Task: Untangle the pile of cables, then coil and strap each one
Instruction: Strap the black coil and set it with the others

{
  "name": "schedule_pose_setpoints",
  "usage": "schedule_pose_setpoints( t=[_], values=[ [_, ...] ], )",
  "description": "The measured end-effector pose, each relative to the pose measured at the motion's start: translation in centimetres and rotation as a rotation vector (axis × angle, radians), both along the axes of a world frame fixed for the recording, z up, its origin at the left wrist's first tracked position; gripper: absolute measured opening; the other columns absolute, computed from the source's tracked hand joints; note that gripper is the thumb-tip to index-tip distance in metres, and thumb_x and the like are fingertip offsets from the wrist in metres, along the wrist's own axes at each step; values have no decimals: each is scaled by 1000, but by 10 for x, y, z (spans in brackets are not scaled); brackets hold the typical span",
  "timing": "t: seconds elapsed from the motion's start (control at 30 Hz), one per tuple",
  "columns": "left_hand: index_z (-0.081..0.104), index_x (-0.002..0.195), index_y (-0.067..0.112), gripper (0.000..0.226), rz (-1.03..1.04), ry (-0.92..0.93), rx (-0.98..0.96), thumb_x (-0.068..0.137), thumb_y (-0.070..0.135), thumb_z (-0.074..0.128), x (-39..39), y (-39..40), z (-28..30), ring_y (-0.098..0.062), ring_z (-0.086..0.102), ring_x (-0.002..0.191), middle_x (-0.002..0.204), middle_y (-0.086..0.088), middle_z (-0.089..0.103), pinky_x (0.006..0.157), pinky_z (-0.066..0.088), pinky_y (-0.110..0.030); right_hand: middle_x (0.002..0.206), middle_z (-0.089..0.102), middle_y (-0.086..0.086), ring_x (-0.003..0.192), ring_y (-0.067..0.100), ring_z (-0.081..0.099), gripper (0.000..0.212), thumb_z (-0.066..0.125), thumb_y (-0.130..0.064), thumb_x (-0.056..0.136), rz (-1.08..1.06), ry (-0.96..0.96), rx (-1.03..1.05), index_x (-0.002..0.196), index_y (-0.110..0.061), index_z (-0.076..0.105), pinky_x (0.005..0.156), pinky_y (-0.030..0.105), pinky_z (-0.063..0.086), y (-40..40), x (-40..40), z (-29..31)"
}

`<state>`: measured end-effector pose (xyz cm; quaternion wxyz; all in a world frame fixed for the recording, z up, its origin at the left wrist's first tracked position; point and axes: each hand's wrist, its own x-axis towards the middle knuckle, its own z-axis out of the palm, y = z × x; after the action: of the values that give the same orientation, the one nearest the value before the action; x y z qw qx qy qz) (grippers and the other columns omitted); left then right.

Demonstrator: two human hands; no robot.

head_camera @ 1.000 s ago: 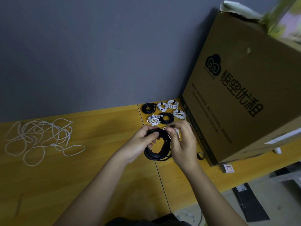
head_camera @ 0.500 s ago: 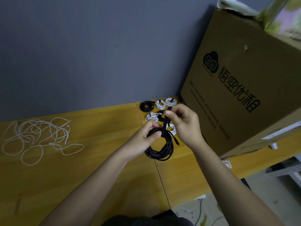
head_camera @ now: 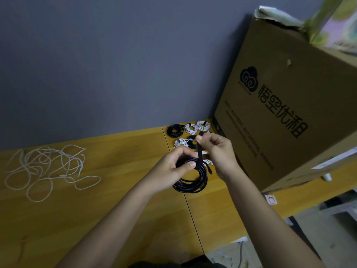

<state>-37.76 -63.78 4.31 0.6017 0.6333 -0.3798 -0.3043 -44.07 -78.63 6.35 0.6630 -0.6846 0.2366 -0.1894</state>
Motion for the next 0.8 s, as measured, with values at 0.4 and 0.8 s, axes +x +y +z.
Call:
schedule_pose_setpoints(
  t=[0.4, 0.8],
  values=[
    [61, 98, 20, 16, 65, -31, -212, 84, 12, 59, -2, 1, 16, 0, 60, 99, 101, 5, 63, 87, 43, -13, 61, 64, -1, 55, 10, 57, 20, 57, -5, 90, 222, 134, 188, 72, -10, 65, 54, 18, 45, 6, -8, 12],
    [55, 98, 37, 14, 79, -189, -72, 93, 25, 52, 2, -7, 3, -4, 57, 101, 98, 21, 61, 90, 46, -26, 57, 57, -4, 45, 6, 52, 32, 55, -18, 93, 238, 408, 198, 63, -22, 66, 44, 20, 41, 3, -12, 7]
  ],
)
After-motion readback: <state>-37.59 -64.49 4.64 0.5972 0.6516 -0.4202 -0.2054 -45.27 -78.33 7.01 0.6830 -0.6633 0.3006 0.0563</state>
